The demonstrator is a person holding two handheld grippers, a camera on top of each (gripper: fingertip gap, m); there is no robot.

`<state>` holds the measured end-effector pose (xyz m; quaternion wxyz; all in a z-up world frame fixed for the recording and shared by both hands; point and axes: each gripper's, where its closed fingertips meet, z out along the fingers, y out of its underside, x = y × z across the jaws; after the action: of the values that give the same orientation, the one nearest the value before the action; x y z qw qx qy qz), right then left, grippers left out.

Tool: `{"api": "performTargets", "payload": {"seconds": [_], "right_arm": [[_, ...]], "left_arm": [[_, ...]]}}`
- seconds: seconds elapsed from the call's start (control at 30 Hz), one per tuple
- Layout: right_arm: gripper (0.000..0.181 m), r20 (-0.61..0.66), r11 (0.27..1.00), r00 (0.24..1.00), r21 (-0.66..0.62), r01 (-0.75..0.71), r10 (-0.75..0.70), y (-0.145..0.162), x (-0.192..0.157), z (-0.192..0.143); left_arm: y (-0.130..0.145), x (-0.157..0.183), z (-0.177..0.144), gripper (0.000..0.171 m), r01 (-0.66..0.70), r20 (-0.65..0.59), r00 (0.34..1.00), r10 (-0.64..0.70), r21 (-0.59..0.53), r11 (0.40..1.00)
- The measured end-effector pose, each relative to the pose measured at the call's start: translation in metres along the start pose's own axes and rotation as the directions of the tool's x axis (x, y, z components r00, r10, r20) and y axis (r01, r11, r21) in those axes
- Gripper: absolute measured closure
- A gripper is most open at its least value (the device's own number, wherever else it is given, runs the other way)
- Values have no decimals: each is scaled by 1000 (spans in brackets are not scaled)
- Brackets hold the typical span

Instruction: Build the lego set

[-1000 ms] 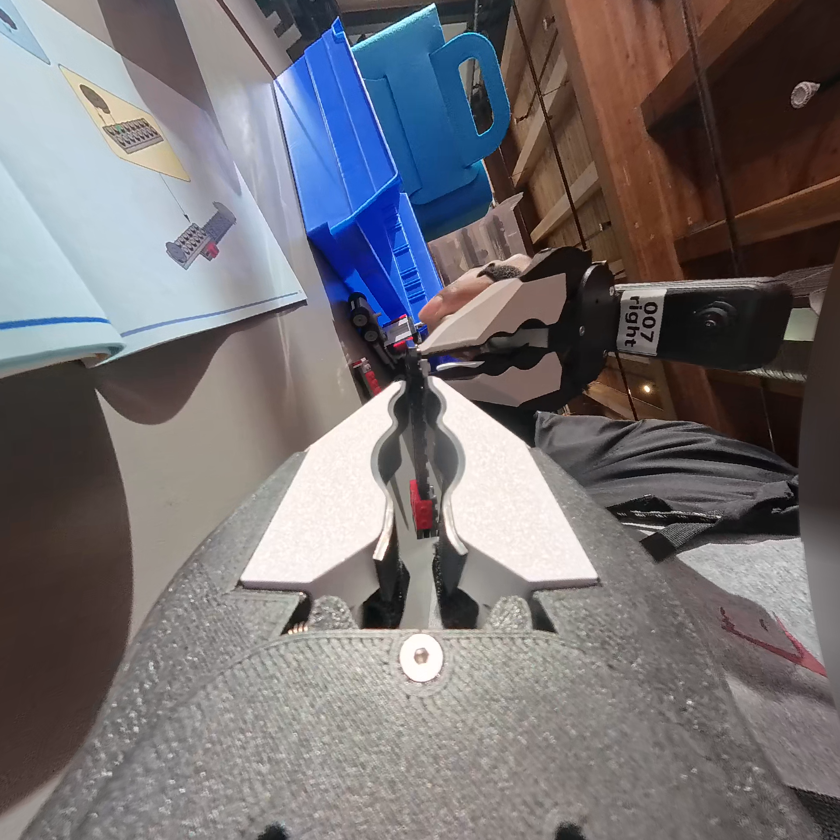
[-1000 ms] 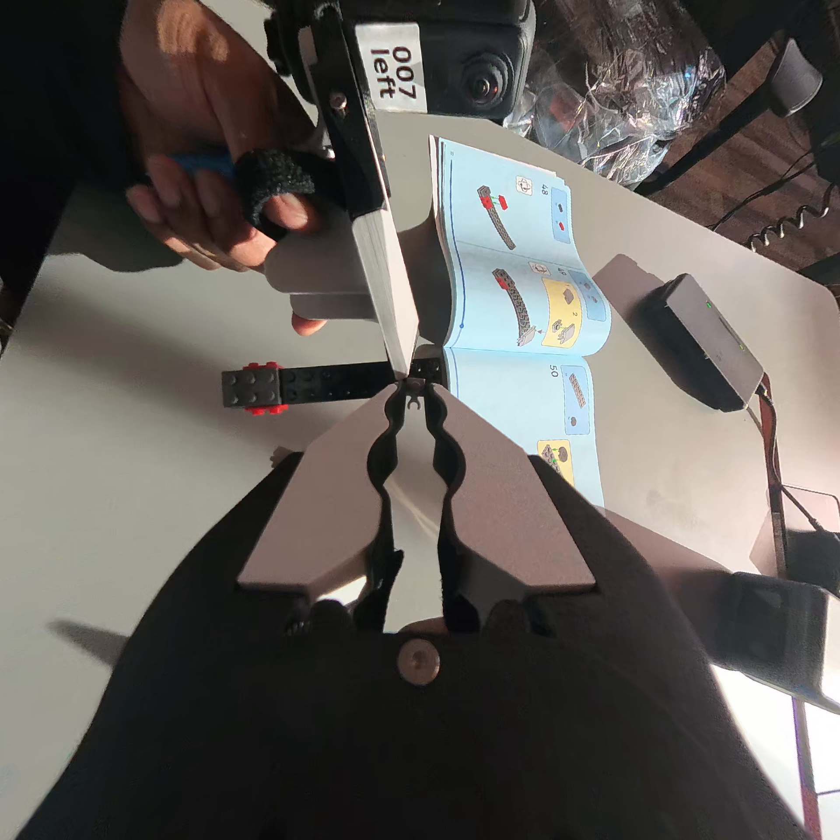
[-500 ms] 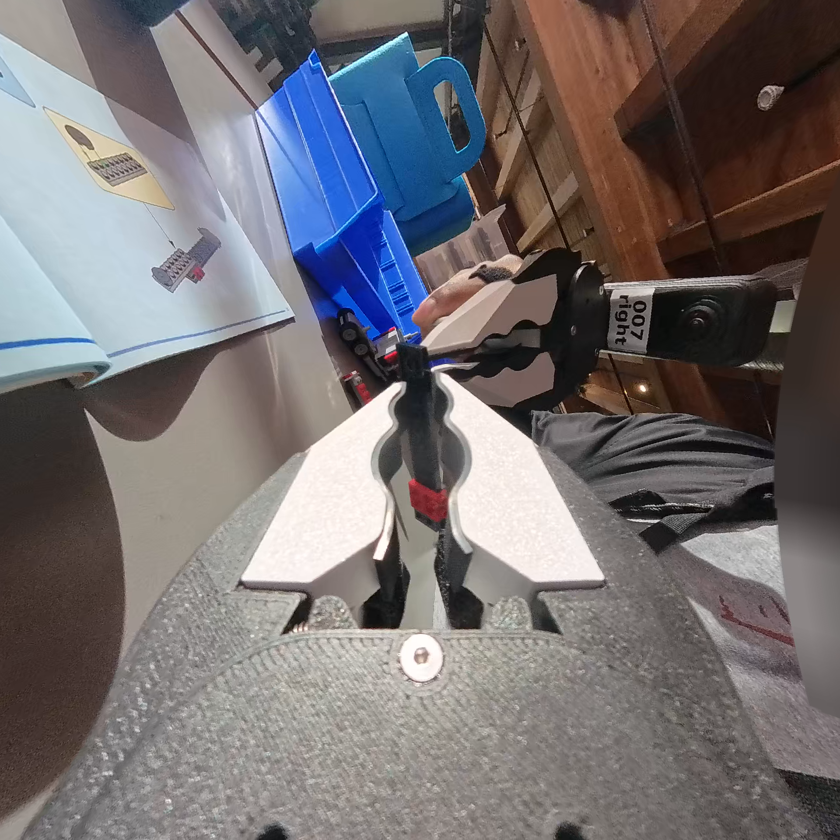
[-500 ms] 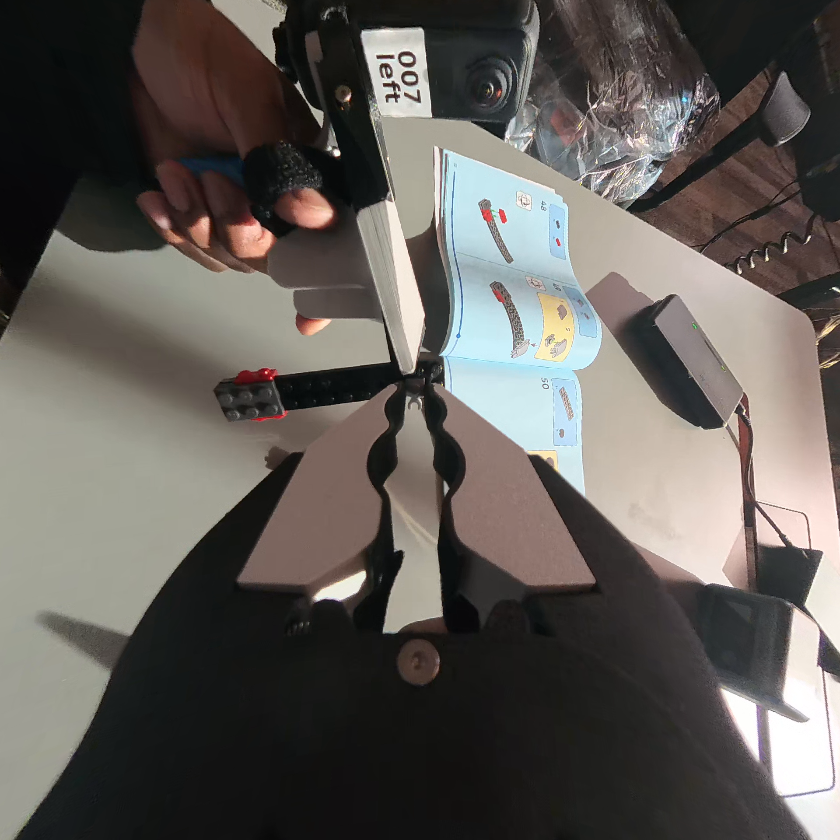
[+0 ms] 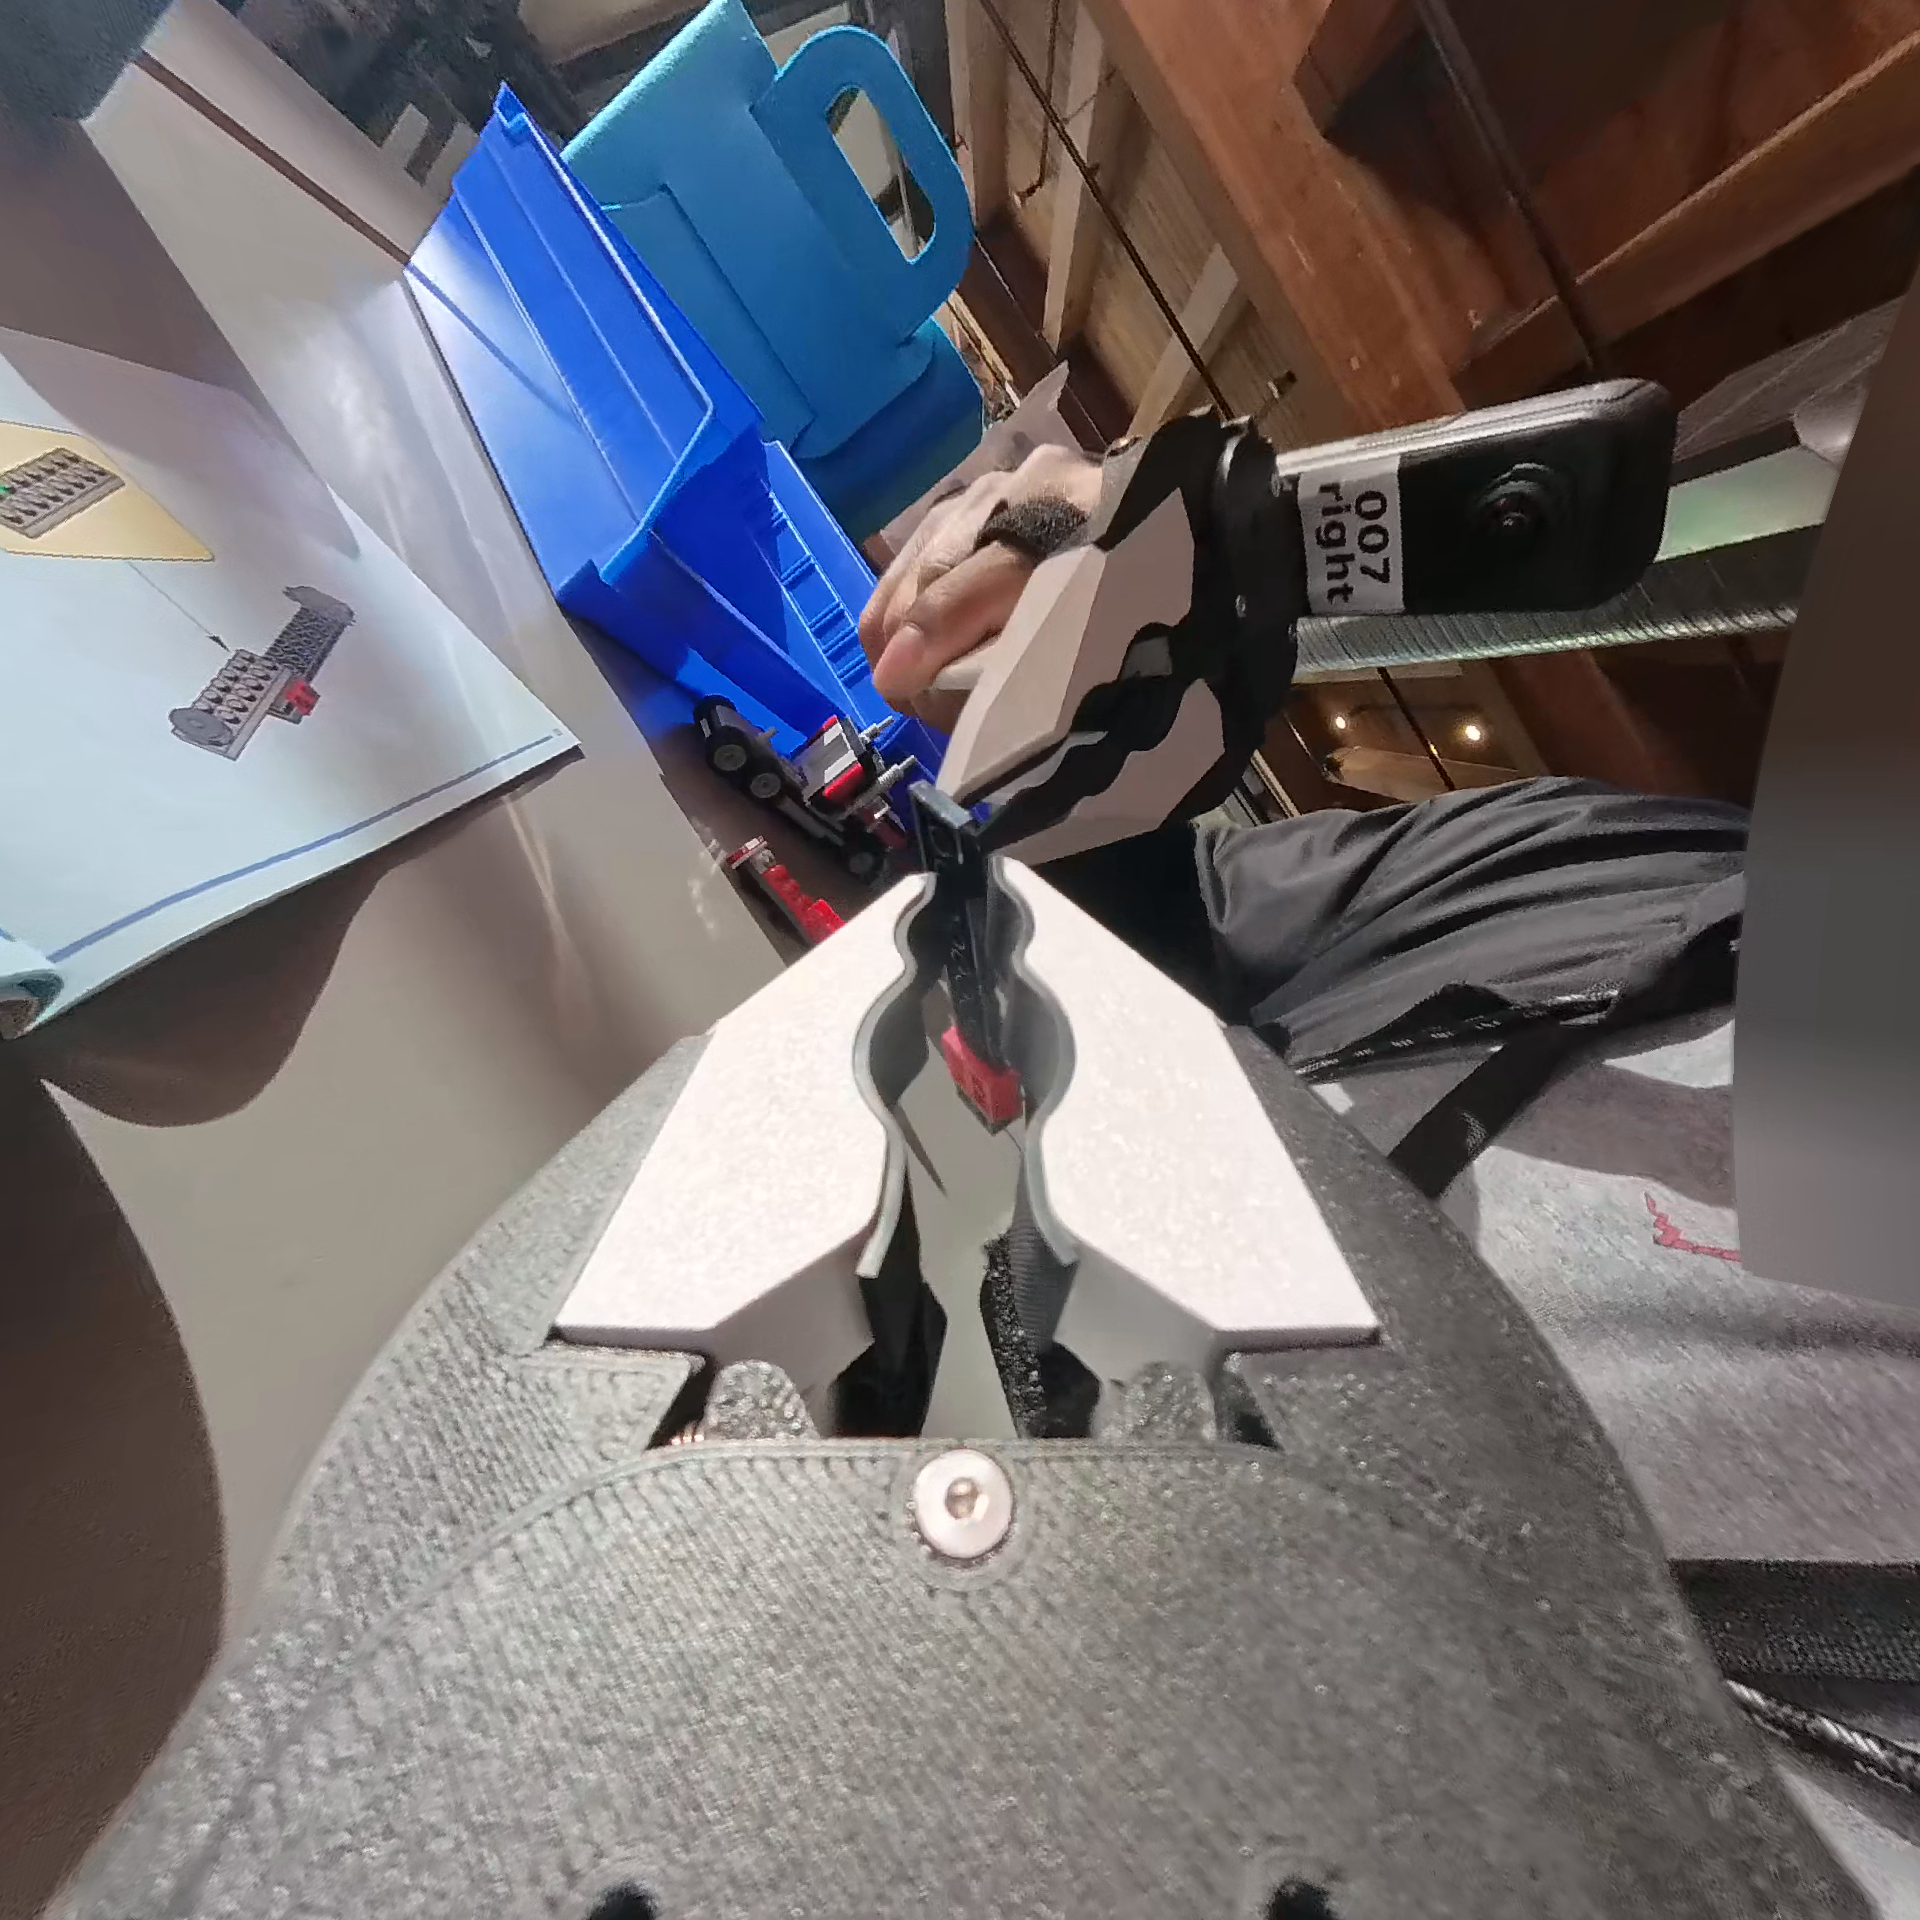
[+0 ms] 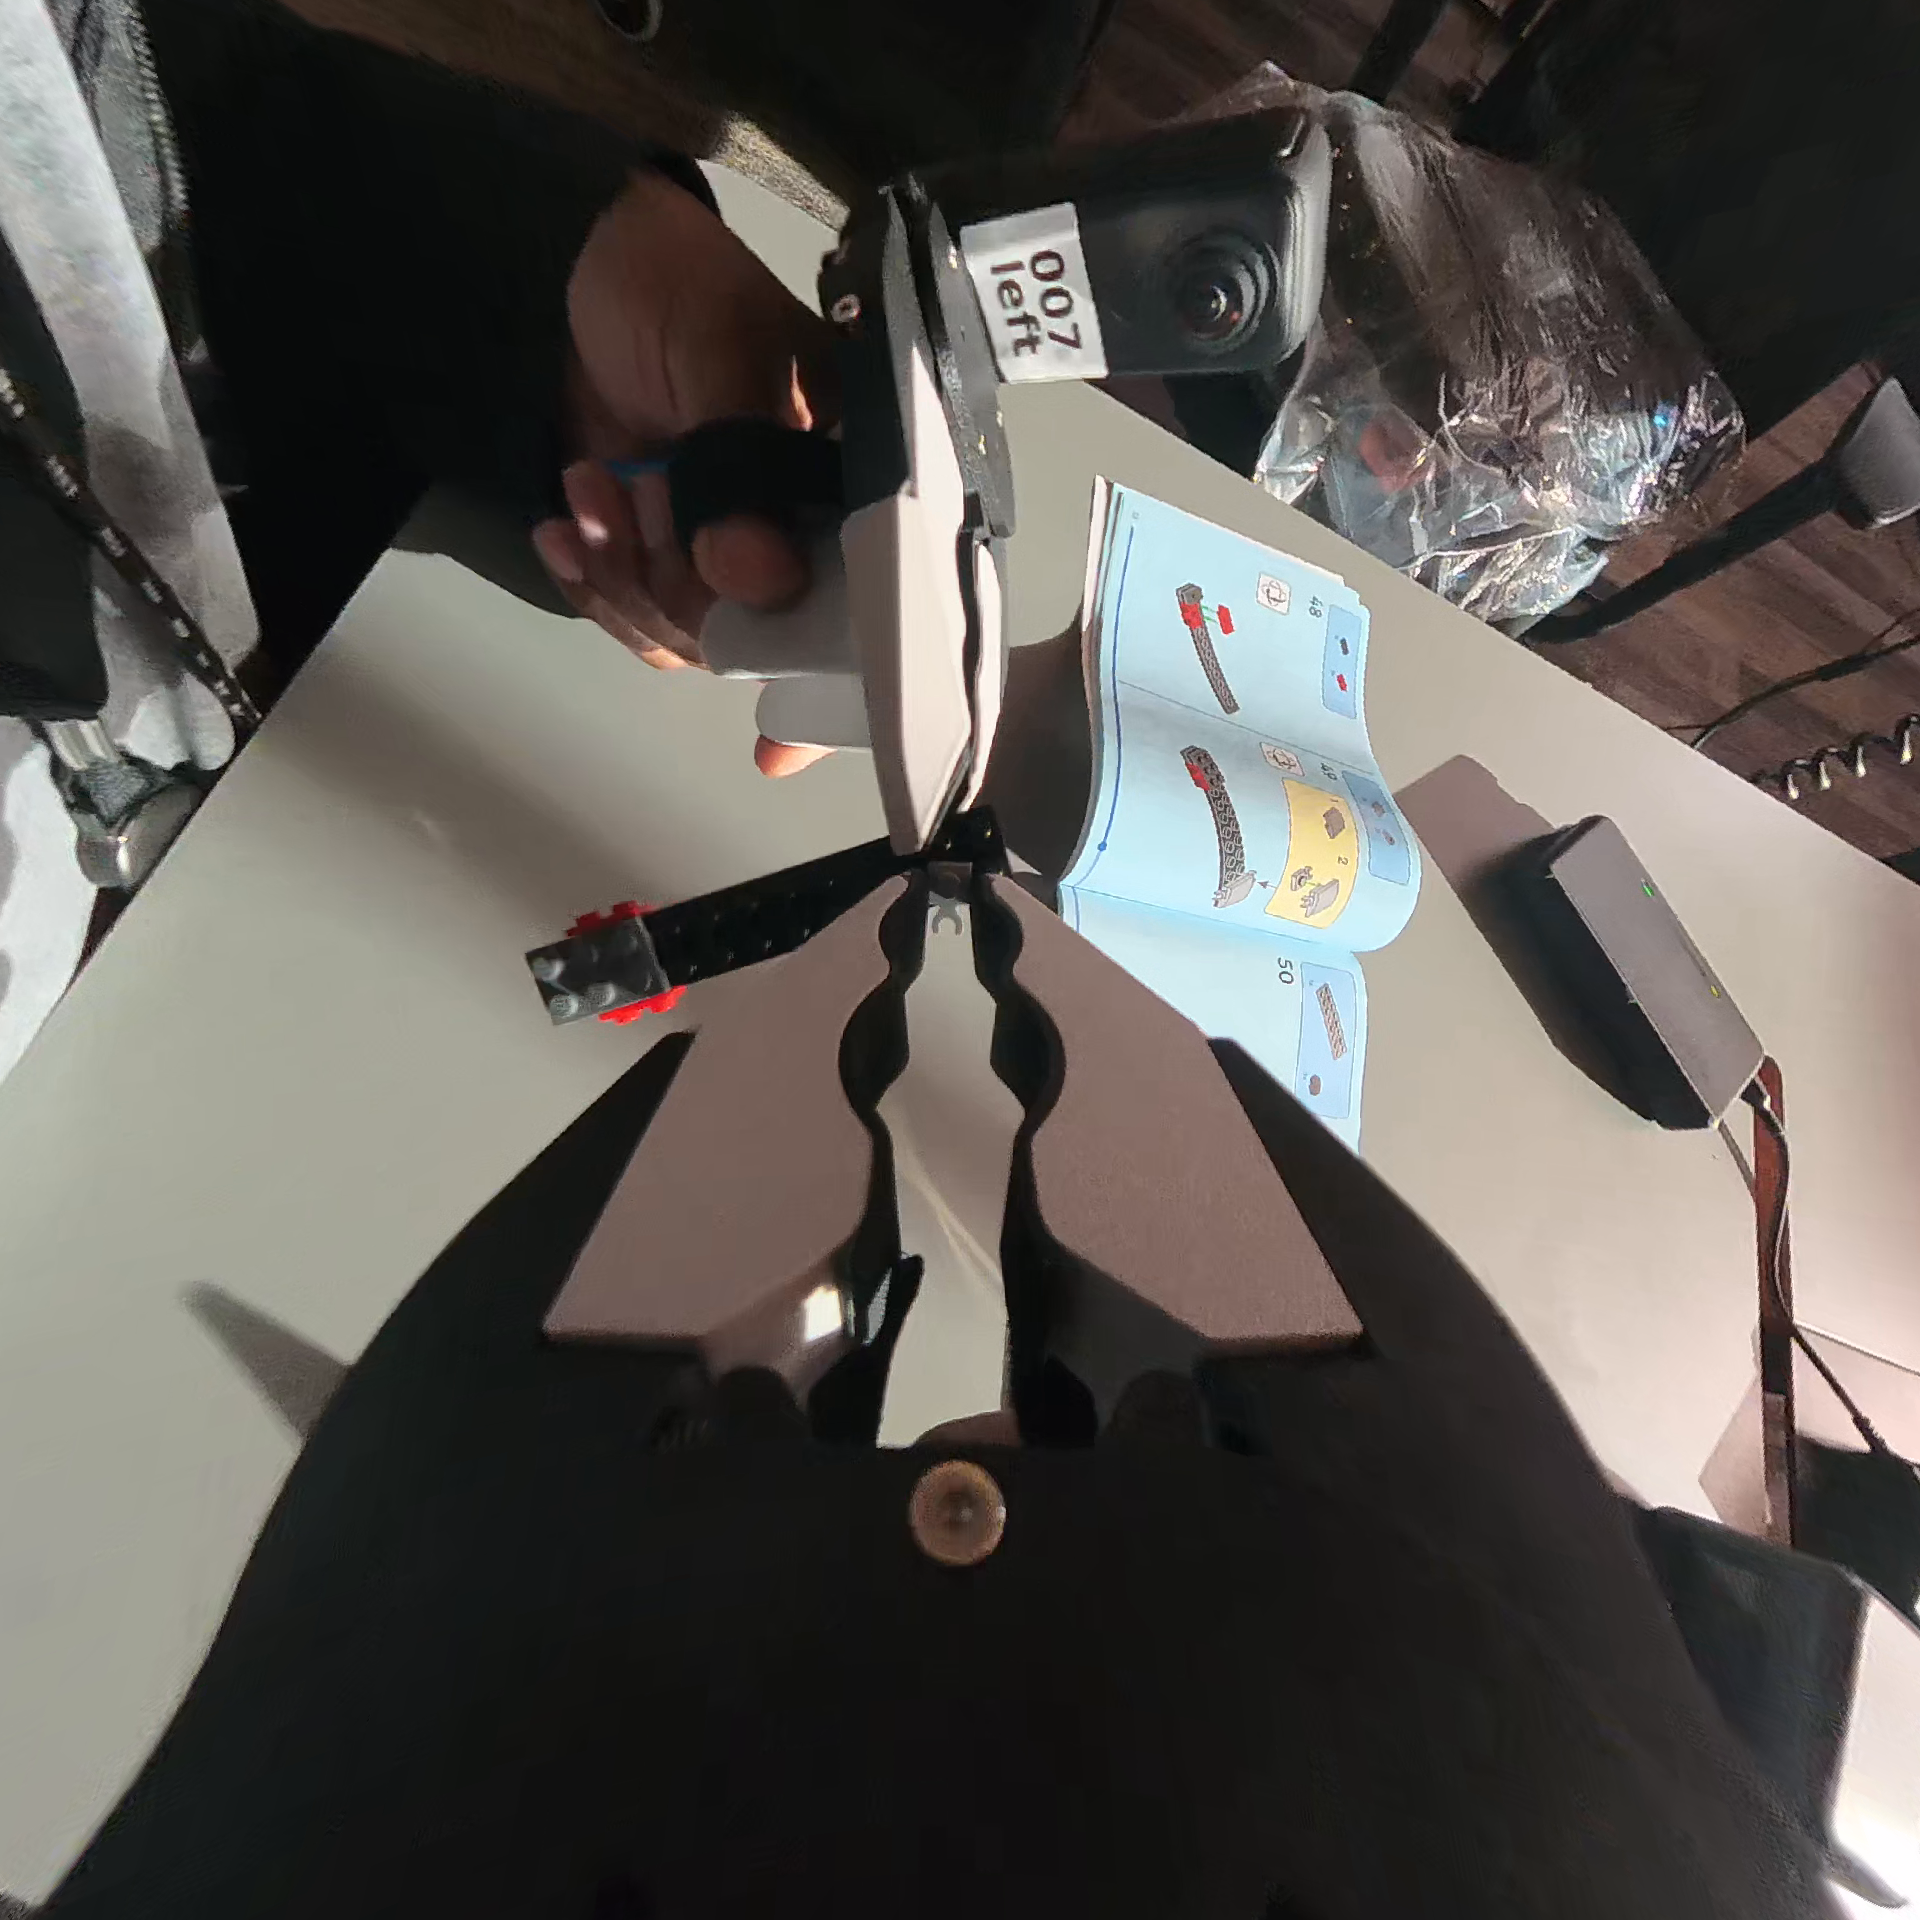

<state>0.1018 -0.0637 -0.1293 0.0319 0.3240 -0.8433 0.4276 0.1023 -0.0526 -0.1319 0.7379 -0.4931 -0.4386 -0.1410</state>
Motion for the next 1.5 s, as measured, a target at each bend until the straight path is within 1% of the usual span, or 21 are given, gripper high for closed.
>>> {"api": "performTargets", "payload": {"seconds": [0.37, 0.6, 1.07, 1.2, 1.33, 1.5], "right_arm": [[172, 99, 989, 987, -62, 135, -129, 0, -10, -2], [172, 169, 979, 972, -95, 179, -161, -1, -15, -3], [172, 340, 977, 926, -76, 200, -163, -2, -25, -5], [172, 359, 981, 919, -41, 191, -164, -3, -28, -6], [172, 352, 981, 918, 1, 195, -183, -6, -29, -7], [172, 347, 964, 902, 33, 264, -259, -7, -32, -9]], "left_arm": [[8, 3, 3, 166, -55, -4, 999, 55, -56, 997], [12, 6, 4, 166, -91, -10, 996, 90, -77, 993], [19, 12, 6, 166, -169, -43, 985, 165, -118, 979], [20, 15, 5, 166, -177, -63, 983, 170, -120, 977], [21, 17, 5, 166, -181, -82, 982, 171, -120, 976], [24, 21, 6, 166, -184, -107, 980, 170, -134, 974]]}}
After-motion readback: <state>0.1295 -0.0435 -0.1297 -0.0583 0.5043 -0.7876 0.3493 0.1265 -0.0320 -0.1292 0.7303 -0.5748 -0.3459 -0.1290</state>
